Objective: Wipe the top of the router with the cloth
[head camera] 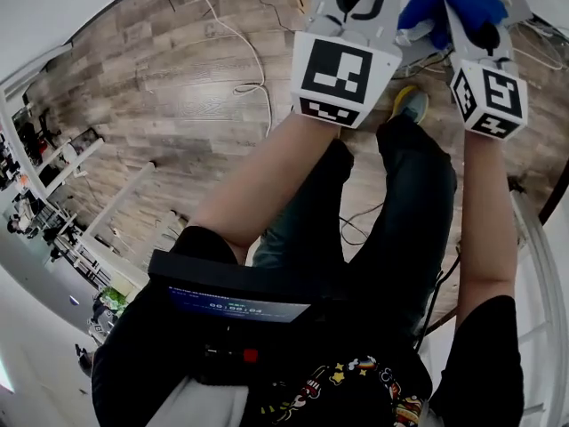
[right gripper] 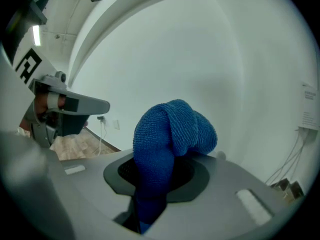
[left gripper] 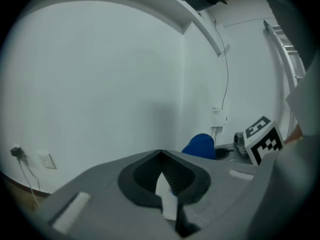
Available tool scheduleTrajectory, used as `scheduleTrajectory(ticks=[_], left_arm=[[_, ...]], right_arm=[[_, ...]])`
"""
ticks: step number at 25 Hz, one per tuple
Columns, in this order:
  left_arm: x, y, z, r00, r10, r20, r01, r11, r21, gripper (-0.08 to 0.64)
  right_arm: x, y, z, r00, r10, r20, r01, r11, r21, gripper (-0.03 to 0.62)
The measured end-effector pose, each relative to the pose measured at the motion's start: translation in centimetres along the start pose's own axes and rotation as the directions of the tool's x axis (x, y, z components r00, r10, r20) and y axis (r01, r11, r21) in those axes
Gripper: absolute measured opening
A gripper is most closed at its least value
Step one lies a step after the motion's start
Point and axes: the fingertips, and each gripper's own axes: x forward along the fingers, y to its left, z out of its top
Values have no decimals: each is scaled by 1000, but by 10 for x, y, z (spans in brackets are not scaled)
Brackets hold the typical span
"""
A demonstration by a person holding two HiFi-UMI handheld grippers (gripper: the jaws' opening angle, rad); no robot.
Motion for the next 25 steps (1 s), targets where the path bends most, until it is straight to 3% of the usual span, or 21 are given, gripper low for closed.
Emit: scheduleTrajectory(ticks=[3,5,9,13,19,25], left_arm=[[5,5,-3,1000,4,-3,-4,1000,-9,0],[6,6,-5,1000,0,-9,0,1000,-15,0],[8,7,-12,1000,-3,-15,2,1000,-28,0],[7,3,-28,999,-16,-32,14,999,-44,0],[8,7,-48,998,-9,-57,7,999,-39,0],[9,10,-44,999,4,-53,-6,1000,-30,0]], right_arm=[[5,-29,17,996,-75,40,76,997,-5,123],[8,-33,24,996,-80,49,82,996,-43,123],[28,-9,-7,1000,-5,-18,3,995,-100,123],[39,23,-37,995,74,-63,-80,993,-86,121],[35,56,-49,980,184,-81,-190,980,-68,117],[18,49,-64,972,204,-116,-212,975,-64,117]])
